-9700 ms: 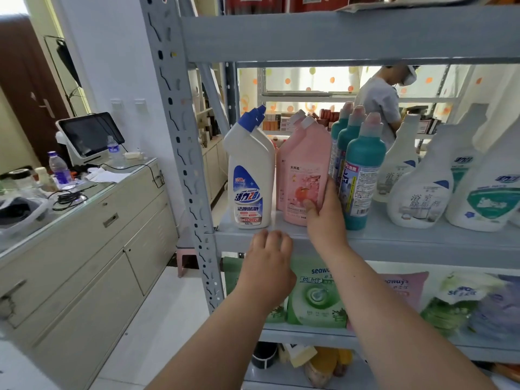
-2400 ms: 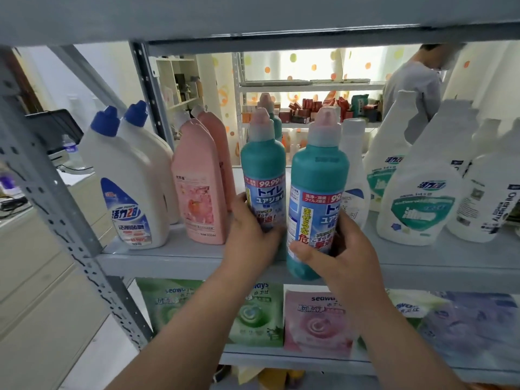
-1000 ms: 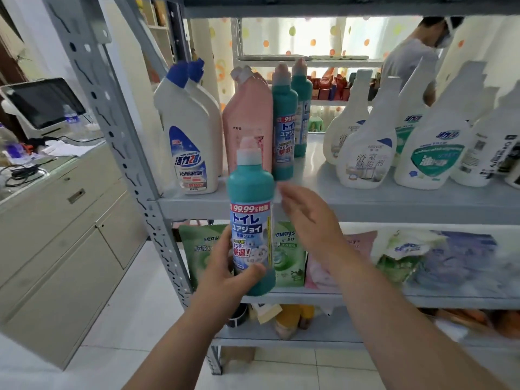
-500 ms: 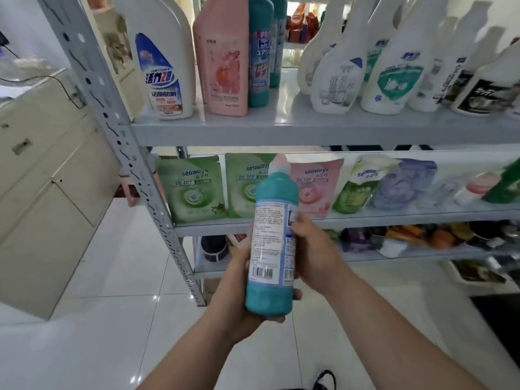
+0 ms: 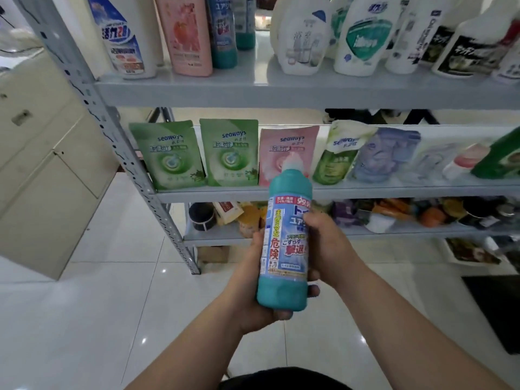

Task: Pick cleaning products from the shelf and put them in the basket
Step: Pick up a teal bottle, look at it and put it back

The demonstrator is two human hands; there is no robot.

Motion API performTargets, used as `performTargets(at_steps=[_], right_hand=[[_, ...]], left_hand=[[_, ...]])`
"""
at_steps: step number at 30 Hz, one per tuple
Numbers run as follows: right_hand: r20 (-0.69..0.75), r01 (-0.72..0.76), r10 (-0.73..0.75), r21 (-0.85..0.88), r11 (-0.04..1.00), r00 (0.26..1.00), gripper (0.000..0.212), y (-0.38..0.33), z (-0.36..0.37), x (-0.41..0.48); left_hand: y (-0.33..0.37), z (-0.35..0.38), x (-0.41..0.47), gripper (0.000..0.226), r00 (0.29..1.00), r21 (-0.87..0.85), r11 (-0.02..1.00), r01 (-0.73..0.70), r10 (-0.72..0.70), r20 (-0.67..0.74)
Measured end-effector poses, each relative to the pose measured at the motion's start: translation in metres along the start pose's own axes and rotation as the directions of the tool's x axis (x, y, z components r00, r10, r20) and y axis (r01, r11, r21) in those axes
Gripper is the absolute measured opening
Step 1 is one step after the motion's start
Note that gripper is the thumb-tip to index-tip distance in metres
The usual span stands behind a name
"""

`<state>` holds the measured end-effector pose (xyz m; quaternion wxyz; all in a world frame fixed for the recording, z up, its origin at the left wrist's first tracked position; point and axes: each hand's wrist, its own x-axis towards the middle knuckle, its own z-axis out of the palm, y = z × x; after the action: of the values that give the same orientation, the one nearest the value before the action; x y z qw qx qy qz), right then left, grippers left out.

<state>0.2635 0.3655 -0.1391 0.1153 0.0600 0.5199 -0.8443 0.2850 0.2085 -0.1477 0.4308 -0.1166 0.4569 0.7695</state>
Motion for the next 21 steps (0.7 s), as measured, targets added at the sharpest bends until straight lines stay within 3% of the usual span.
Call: performTargets(at_steps=[4,6,10,13,15,21], right_hand=[[-0.067,0.099,-0.117,-0.233,0.968,0.991,0.062,-0.006,-0.034,-0.019],[-0.056,0.072,-0.086,-0.222,0.972,0.995,0.064,-0.005,-0.044,-0.026],[0.000,-0.145,0.145,0.104,0.984,0.989,0.062,-0.005,-0.058,-0.040],[0.037,-0.194,0.191,0.221,0.956,0.981,0.072,-0.006,-0.066,-0.047],[0.029,-0.199,0.198,0.247,0.948,0.980,0.078,-0.006,-0.068,-0.052],[0.050,-0.290,0.287,0.239,0.926,0.957,0.059,-0.004,-0.081,-0.062]], left_hand=[[-0.030,0.034,0.008,0.075,0.982,0.147,0.983,-0.110,0.131,-0.138],[-0.040,0.051,0.005,0.073,0.970,0.157,0.976,-0.148,0.174,-0.169],[-0.054,0.076,-0.006,0.078,0.995,-0.093,0.995,-0.031,0.022,-0.100],[-0.060,0.088,-0.009,0.077,0.999,-0.219,0.976,-0.014,0.002,-0.054],[-0.065,0.094,-0.008,0.080,0.999,-0.294,0.956,-0.001,-0.010,-0.035],[-0.078,0.108,-0.003,0.088,0.997,-0.548,0.833,0.074,-0.060,0.044]])
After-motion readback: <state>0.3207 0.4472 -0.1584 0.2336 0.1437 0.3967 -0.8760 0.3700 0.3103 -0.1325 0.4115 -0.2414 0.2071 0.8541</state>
